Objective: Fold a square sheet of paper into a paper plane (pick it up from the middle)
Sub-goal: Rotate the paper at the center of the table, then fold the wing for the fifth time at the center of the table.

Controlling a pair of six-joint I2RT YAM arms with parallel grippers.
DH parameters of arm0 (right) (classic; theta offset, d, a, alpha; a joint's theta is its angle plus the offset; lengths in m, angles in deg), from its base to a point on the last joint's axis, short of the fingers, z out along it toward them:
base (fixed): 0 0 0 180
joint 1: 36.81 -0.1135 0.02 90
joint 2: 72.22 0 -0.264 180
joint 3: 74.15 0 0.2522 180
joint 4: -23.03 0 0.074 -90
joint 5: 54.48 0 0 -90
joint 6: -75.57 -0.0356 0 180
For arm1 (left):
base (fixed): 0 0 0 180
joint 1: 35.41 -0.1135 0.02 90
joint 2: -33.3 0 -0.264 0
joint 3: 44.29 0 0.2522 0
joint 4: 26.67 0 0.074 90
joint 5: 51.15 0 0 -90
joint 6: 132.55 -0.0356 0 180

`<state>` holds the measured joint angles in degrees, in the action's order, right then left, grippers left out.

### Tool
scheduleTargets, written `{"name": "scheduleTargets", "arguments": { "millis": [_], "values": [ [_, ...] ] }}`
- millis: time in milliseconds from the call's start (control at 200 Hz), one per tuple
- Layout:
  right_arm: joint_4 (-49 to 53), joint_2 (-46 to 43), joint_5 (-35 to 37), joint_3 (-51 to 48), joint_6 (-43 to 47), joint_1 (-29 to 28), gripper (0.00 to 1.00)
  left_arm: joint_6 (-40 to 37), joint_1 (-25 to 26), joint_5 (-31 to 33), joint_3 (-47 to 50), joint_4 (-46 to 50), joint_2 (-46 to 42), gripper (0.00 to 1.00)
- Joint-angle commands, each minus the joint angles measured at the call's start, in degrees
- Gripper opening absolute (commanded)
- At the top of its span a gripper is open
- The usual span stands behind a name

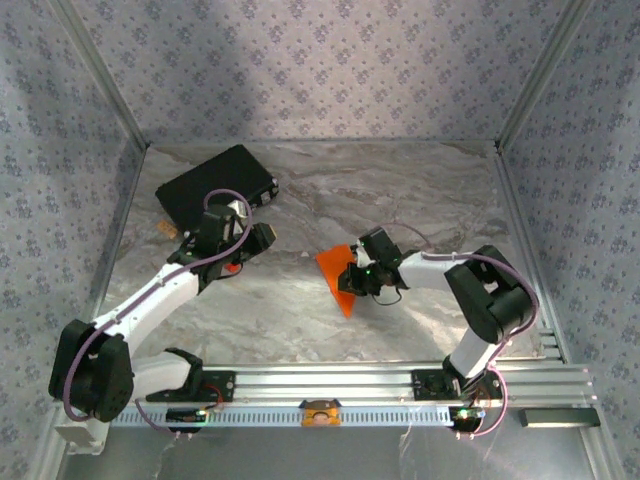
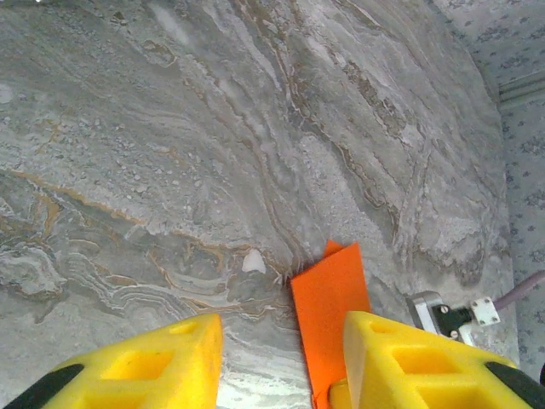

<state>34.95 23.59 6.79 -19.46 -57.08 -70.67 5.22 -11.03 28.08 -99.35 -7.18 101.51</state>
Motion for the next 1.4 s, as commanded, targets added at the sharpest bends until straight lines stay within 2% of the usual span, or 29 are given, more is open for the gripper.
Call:
{"name": "scheduleTargets", "arguments": {
  "millis": [0, 120, 305, 390, 485, 570, 690, 854, 1084, 1269, 1394],
  "values": [
    [-4.0, 1.4, 2.4, -2.3, -9.4, -0.7, 0.1, -1.2, -0.1, -1.0, 1.1, -1.2, -1.9, 0.42],
    [-9.3, 1.1, 8.6, -5.4, -19.7, -2.3, 0.05, -1.4, -0.1, -2.7, 1.8, -1.5, -2.3, 0.42],
    [-18.5, 0.9, 18.0, -9.0, -35.4, -7.8, 0.05, -2.7, -0.3, -5.9, 1.3, -0.6, -1.2, 0.38],
    [-21.1, 0.6, 20.7, -8.5, -38.1, -10.8, 0.05, -2.5, -0.4, -7.9, 1.5, -1.3, -0.9, 0.35],
    [-19.7, -1.0, 24.4, -7.3, -38.1, -13.8, 0.07, -2.6, -0.3, -9.6, 1.1, -1.1, 0.0, 0.27],
    [-19.6, -3.0, 24.5, -6.5, -36.1, -14.1, 0.07, -2.3, -0.3, -12.2, -0.8, 0.2, 1.6, 0.19],
    [-16.1, -6.9, 24.3, -5.5, -31.0, -11.7, 0.1, -3.3, 0.7, -13.8, -3.3, 1.9, 3.5, 0.1],
    [-8.5, -12.0, 23.8, -5.0, -24.7, -6.6, 0.1, -1.8, 2.2, -17.6, -6.2, -1.3, 9.7, 0.02],
    [-4.0, -15.9, 22.1, -7.4, -18.2, -1.4, 0.13, -4.3, 9.2, -19.1, -14.9, 3.1, 20.9, 0.0],
    [-9.6, -18.6, 20.1, -12.8, -18.2, 0.8, 0.16, -2.2, 11.6, -20.3, -18.0, 1.7, 29.2, 0.0],
    [-4.6, -19.7, 17.6, -11.6, -16.4, 2.3, 0.14, -2.1, 12.5, -20.5, -20.2, 0.1, 35.0, 0.0]
  ]
}}
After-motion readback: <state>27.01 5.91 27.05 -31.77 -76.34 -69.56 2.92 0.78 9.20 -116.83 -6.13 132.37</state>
